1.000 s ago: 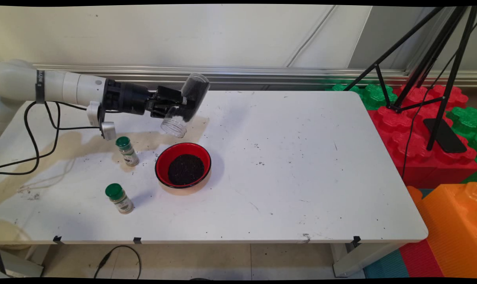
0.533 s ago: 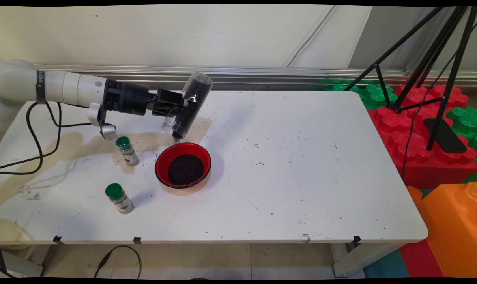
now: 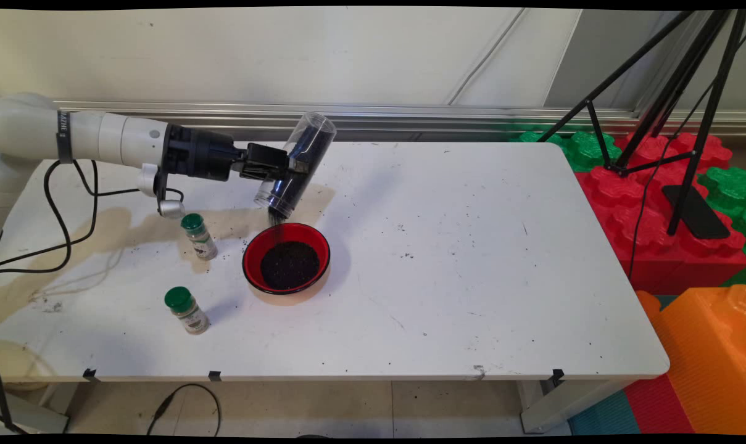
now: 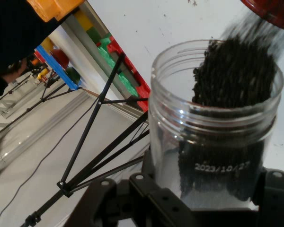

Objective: Pour the black seasoning powder in the red bowl

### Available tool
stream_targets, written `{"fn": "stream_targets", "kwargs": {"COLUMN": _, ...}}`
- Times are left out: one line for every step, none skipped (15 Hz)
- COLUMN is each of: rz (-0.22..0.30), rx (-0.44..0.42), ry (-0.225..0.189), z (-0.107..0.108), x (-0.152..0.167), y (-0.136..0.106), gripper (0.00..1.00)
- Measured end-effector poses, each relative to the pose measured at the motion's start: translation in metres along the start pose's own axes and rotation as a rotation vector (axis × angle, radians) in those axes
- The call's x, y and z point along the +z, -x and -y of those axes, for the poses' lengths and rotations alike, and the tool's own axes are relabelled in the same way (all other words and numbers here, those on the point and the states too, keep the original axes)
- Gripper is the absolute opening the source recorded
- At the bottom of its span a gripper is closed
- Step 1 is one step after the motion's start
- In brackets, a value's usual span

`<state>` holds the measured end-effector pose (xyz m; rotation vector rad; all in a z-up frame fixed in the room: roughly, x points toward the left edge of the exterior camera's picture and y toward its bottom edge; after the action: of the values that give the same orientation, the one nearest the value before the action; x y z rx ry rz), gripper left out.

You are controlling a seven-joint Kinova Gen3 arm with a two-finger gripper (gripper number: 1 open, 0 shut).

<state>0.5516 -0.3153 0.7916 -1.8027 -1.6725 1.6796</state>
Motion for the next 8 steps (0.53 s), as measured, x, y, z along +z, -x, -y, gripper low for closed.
{"fn": "stream_targets", "kwargs": {"rz": 0.000, "rx": 0.008, "ry": -0.001, "z": 0.0006, "x": 0.0005, "y": -0.0003, "gripper": 0.00}}
{"fn": "stream_targets", "kwargs": {"rz": -0.001, "rx": 0.015, "ry": -0.002, "z": 0.0012, "x": 0.0008, "y": -0.0006, "gripper": 0.00}}
{"fn": "stream_targets", "kwargs": {"rz": -0.001, "rx": 0.022, "ry": -0.003, "z": 0.0019, "x": 0.0012, "y": -0.0009, "gripper": 0.00}}
{"fn": "stream_targets", "kwargs": {"rz": -0.001, "rx": 0.028, "ry": -0.004, "z": 0.0024, "x": 0.0016, "y": -0.0012, "gripper": 0.00}}
{"fn": "stream_targets", "kwargs": {"rz": -0.002, "rx": 0.033, "ry": -0.005, "z": 0.0030, "x": 0.0019, "y": -0.0016, "gripper": 0.00}}
{"fn": "stream_targets", "kwargs": {"rz": -0.002, "rx": 0.039, "ry": -0.006, "z": 0.0036, "x": 0.0023, "y": -0.0020, "gripper": 0.00}}
{"fn": "stream_targets", "kwargs": {"rz": -0.003, "rx": 0.043, "ry": -0.007, "z": 0.0041, "x": 0.0026, "y": -0.0024, "gripper": 0.00}}
{"fn": "stream_targets", "kwargs": {"rz": -0.004, "rx": 0.048, "ry": -0.007, "z": 0.0046, "x": 0.0030, "y": -0.0029, "gripper": 0.00}}
